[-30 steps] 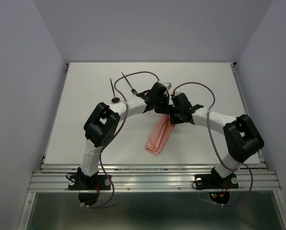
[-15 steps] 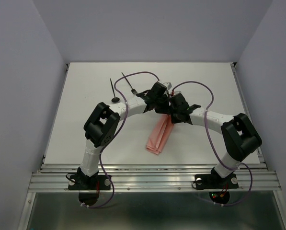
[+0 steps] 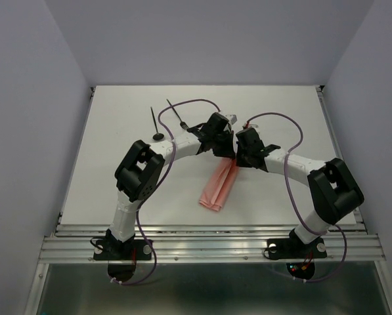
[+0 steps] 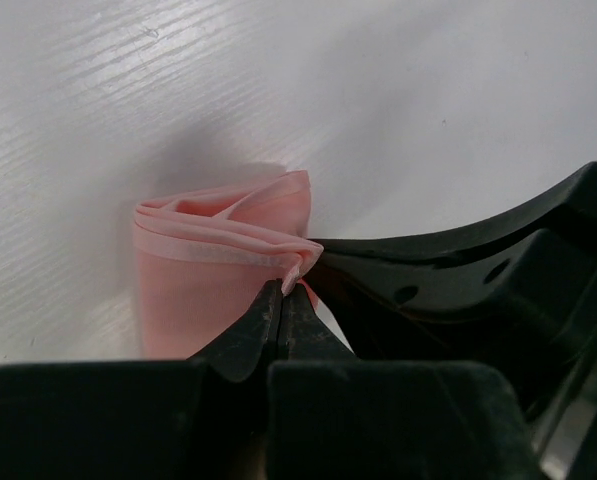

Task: Fold the napkin into a case and place the utensils inside
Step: Stuff the smaller-rectangle-folded napkin at the center of the board.

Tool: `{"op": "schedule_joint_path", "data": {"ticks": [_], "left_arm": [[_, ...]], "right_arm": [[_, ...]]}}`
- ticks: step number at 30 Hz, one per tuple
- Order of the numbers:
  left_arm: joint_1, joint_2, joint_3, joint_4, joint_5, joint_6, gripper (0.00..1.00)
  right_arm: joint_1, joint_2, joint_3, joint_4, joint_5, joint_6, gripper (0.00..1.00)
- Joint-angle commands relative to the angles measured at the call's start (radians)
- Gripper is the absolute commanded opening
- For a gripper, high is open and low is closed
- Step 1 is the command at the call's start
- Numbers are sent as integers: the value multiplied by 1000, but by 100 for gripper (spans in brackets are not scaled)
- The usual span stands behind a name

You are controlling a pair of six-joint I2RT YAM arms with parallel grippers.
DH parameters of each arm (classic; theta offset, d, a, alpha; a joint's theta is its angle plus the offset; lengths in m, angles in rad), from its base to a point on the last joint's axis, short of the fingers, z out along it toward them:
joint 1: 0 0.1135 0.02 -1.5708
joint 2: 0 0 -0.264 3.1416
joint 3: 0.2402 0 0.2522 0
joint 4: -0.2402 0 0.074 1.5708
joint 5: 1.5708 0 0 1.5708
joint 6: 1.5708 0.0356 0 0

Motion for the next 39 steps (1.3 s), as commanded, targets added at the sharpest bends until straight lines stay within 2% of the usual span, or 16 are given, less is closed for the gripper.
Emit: {"op": "schedule_joint_path", "data": {"ticks": [1,21,31,36,37,39], "left_arm": [[-3,-10,21,-57,28,40,0],[-7,118,146,-186,87,128,0],[-8,158,185,-188,64,118,0],[-10,138,171,-133,72,86,0],[-10,130,163,-120,75,74,0],[-10,116,137,-105,74,72,9]], "right_arm": [[-29,-60,-19,76,-18,78,1],[-38,-77,-40,89,-59,99,1],[-38,-86,-50,96,-79,102,1],[-38,-83,-59,98,-86,109,1],[-38,-82,-62,98,-84,112,1],[-38,-83,-71,98,-76,115,1]]}}
